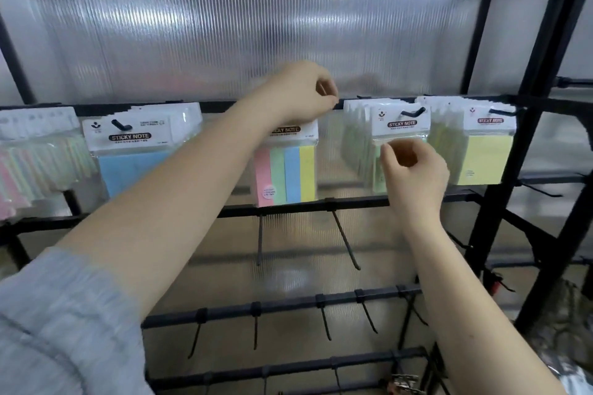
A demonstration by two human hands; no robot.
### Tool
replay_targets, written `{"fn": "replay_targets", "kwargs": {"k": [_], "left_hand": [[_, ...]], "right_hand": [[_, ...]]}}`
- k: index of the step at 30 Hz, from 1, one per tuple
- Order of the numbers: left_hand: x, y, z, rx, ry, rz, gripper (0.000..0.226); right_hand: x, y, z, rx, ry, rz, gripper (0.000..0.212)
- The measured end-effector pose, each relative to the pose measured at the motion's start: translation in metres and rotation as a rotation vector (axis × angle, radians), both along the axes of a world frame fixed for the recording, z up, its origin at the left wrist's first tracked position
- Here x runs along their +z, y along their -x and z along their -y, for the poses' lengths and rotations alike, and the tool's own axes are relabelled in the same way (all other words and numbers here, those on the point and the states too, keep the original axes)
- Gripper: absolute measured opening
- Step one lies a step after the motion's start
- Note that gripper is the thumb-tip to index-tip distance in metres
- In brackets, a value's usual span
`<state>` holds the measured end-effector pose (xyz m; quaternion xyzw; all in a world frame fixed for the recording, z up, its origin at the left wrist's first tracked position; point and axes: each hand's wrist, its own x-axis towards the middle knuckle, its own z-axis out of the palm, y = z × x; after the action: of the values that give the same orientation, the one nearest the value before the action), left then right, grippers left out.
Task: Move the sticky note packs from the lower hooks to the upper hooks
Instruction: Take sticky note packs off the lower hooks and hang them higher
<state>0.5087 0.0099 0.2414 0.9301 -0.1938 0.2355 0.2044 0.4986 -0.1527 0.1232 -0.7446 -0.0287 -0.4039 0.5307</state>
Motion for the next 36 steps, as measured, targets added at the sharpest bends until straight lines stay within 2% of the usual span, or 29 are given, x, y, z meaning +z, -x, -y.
{"fn": "replay_targets", "kwargs": {"k": [2,6,11,16,20,25,27,36], "left_hand": [[0.005,-0.011,0.013,-0.011,-0.118,-0.032,0.021],[0.009,-0.029,0.029,-0.032,-0.283,-0.114,0.025],[0.014,-0.046,0.045,-0.059,-0.395,-0.149,0.03],[0.016,-0.049,0.059,-0.064,-0.356,-0.158,0.029],[0.018,-0.053,0.069,-0.093,-0.104,-0.236,0.023],[0.013,-0.055,0.073,-0.099,-0.007,-0.309,0.01],[0.009,-0.054,0.075,-0.084,0.046,-0.328,0.012],[0.004,-0.039,0.089,0.052,0.027,-0.248,0.019]], "right_hand": [[-0.002,-0.006,0.009,-0.071,-0.026,0.014,0.009],[-0.008,-0.018,0.026,-0.153,-0.055,-0.016,0.027],[-0.009,-0.028,0.041,-0.108,-0.105,-0.062,0.034],[-0.005,-0.035,0.053,0.017,-0.127,-0.083,0.03],[-0.002,-0.041,0.063,0.136,-0.138,-0.108,0.027],[0.0,-0.05,0.078,0.267,-0.099,-0.112,0.025],[0.001,-0.054,0.084,0.323,-0.08,-0.124,0.026],[0.003,-0.059,0.096,0.493,-0.04,-0.148,0.027]]}}
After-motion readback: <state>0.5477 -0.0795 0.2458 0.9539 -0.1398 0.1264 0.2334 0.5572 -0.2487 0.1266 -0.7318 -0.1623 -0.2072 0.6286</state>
